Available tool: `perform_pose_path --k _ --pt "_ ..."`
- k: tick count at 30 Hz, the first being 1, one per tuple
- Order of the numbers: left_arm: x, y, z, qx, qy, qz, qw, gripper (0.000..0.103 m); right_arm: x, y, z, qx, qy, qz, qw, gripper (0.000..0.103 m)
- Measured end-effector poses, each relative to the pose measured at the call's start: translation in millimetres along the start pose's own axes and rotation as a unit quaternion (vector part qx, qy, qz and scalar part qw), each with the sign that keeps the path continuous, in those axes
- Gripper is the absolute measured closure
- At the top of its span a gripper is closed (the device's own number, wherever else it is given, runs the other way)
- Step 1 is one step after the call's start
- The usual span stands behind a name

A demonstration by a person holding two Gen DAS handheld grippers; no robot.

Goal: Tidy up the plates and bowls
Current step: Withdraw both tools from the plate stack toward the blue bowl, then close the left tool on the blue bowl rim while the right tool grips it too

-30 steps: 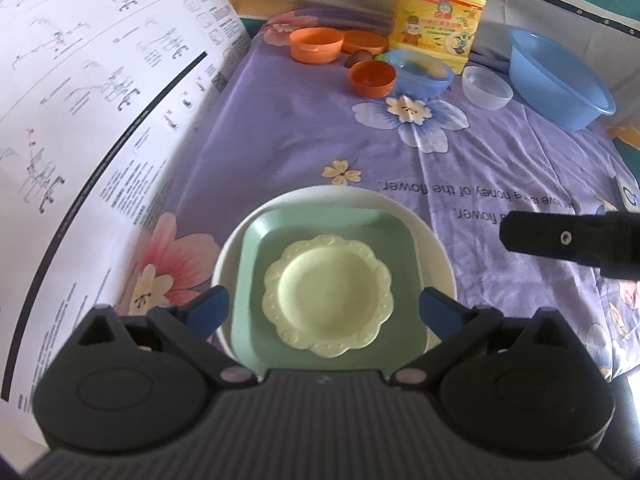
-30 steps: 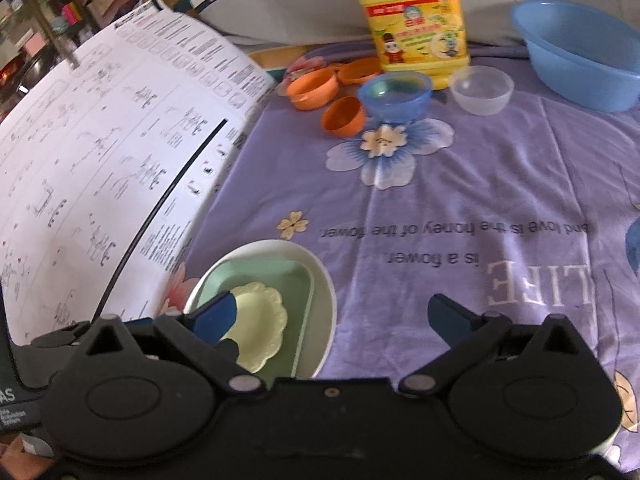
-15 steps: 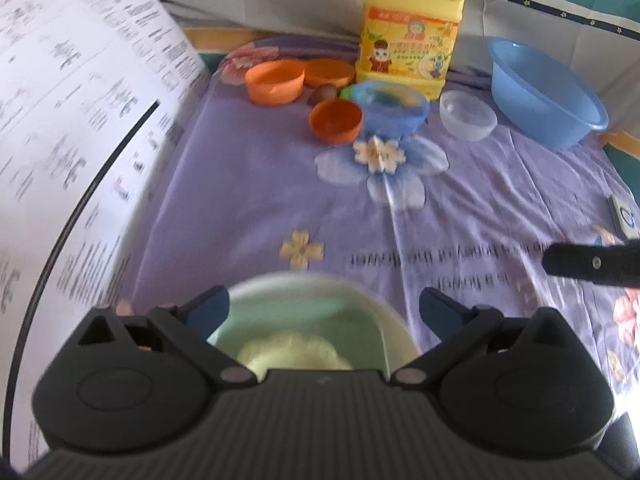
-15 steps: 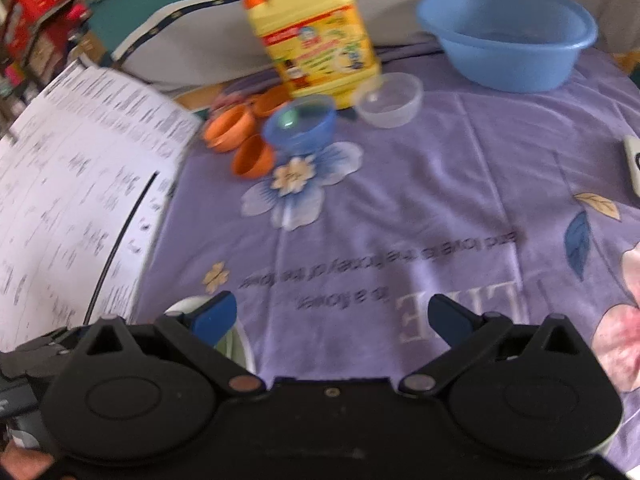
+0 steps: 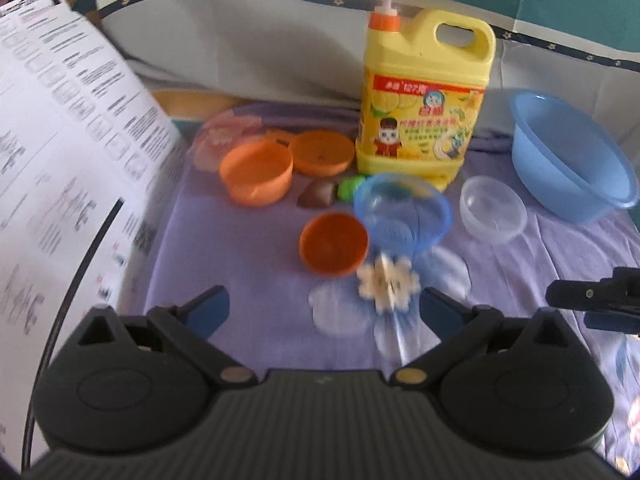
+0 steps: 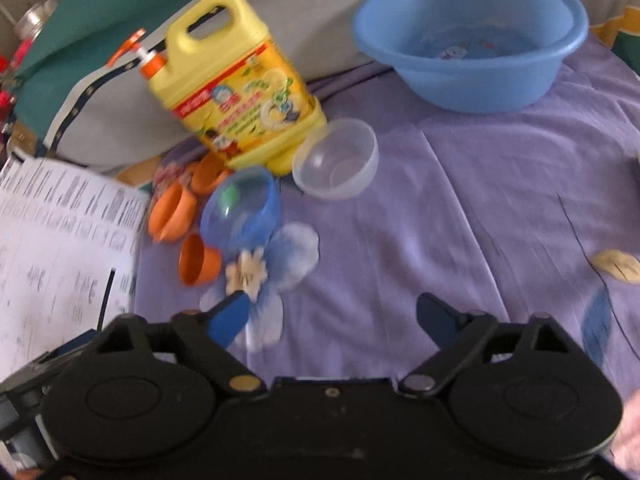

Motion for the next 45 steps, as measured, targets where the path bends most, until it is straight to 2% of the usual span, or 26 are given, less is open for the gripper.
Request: perform_pose_path --k 6,8,11,16,18,19,20,22,29,34,35,37,45 --pt "-42 -28 -7 0.001 -0.002 -0.007 1.0000 0.002 -40 -30 18 -0.024 -0.013 0.002 1.000 0.033" --pt "-52 -38 -11 -0.005 -0.007 -0.008 0.9999 0.004 -53 -43 27 -0.032 -0.017 0.008 0.999 0.048" --pt "-64 -52 -13 -0.013 -0.010 -0.002 0.9999 0.008 -66 -62 35 -0.042 -0.032 0.020 0.998 0.058" --pt "-78 -68 -7 -0.009 0.007 0.001 0.9999 0.015 -82 -91 45 -0.050 -0.050 0.039 0.997 0.066" --pt "-82 -74 -5 -0.005 0.011 0.005 0.9999 0.022 -85 -101 48 -0.050 -0.052 0.044 0.996 0.075" --pt "-84 -77 -5 -0.003 0.011 0.007 0.9999 0.027 -86 -107 49 -0.052 -0.053 0.046 0.996 0.087" --pt "-86 -80 -6 -0.002 0.008 0.009 0.9999 0.030 -86 -111 50 -0.052 -0.052 0.047 0.996 0.093" --pt "-89 -85 -10 0.000 0.000 0.011 0.9999 0.043 -86 -114 52 -0.039 -0.043 0.039 0.998 0.096" --pt "-90 -106 -38 0.008 -0.045 0.034 0.9984 0.058 -85 -109 50 -0.027 -0.023 0.028 0.999 0.098" --pt "-81 -118 -47 0.011 -0.058 0.051 0.9969 0.089 -85 -110 44 -0.026 -0.023 0.034 0.999 0.098" --pt "-80 -120 -49 0.012 -0.060 0.054 0.9967 0.092 -84 -112 44 -0.029 -0.024 0.040 0.998 0.098" --pt "-76 -121 -52 0.010 -0.062 0.055 0.9965 0.093 -81 -114 40 -0.031 -0.028 0.048 0.998 0.098" --pt "-64 -114 -63 0.013 -0.064 0.061 0.9960 0.093 -74 -94 35 -0.021 -0.014 0.030 0.999 0.098"
Point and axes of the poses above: each gripper's, at about its wrist camera, not at the fingertips, and y roughly against the way its jaws point, z to its left, x to its underside, the point moved 2 cm from there along -y, roughly the way its jaws point, and after that the axes turned 10 degrees about z, right-handed, at the moved point
